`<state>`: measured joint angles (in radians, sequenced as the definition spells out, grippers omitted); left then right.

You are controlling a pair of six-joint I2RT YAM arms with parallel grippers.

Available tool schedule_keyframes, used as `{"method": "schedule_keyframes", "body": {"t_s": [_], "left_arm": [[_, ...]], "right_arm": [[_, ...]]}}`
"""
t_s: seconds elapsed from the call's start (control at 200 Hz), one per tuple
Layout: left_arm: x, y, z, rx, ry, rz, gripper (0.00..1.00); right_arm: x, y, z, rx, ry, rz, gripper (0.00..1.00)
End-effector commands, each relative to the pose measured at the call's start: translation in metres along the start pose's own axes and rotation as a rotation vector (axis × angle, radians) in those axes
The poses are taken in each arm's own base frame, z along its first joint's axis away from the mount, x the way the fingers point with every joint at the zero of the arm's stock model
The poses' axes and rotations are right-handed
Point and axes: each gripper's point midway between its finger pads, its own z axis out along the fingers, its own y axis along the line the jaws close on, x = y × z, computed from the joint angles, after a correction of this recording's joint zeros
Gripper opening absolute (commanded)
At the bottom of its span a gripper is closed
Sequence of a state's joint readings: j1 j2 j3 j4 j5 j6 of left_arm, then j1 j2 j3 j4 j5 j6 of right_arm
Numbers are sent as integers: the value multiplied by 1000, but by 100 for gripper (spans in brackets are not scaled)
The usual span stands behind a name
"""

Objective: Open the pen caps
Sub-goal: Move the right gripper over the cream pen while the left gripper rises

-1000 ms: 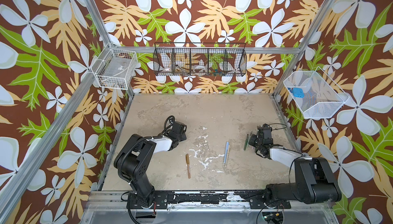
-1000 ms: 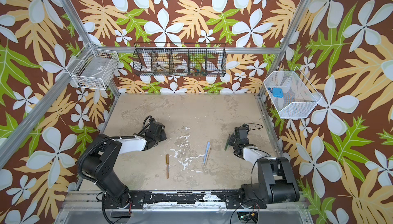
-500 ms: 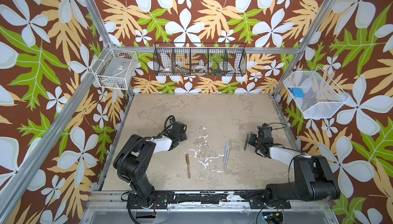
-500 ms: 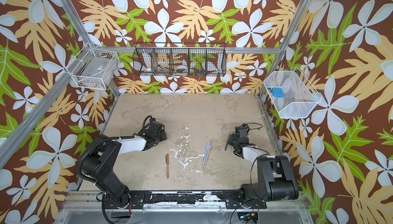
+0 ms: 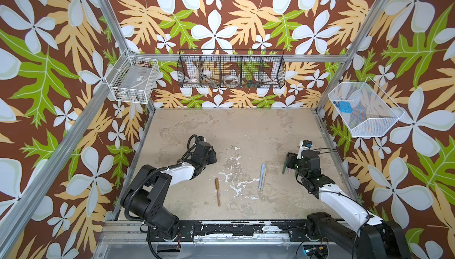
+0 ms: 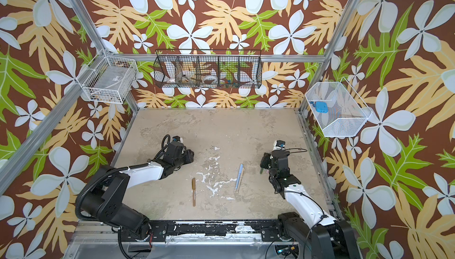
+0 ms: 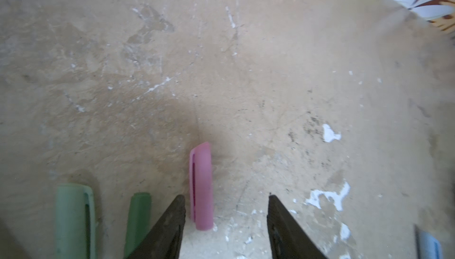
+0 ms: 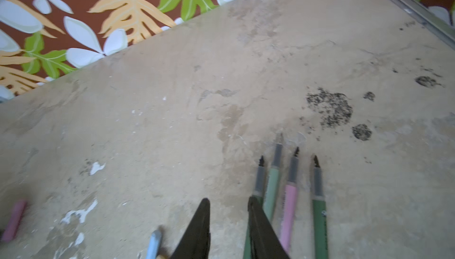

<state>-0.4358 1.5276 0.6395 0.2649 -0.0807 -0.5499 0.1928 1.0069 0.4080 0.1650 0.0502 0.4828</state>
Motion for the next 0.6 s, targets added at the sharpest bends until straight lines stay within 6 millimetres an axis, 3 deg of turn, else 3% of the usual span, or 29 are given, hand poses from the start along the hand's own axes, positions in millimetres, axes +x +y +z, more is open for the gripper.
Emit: {"method": "schedule_keyframes", "body": {"t_s": [0.0, 0.155, 0.29, 0.41, 0.596], "left_arm": [[-15, -41, -18, 204, -75, 32, 57], [-12, -97, -46, 427, -121, 141, 60], [14, -142, -57, 629, -41, 208, 61], [31, -156, -49, 658, 26, 253, 61], [42, -163, -44, 660, 76, 278, 61]], "right_arm": [[-2, 19, -4, -77, -14, -42, 28], [10, 43, 2, -176, 60, -48, 32], [26, 55, 11, -153, 140, -82, 34], [42, 56, 18, -122, 235, -54, 34], [54, 54, 18, -89, 306, -39, 36]]}}
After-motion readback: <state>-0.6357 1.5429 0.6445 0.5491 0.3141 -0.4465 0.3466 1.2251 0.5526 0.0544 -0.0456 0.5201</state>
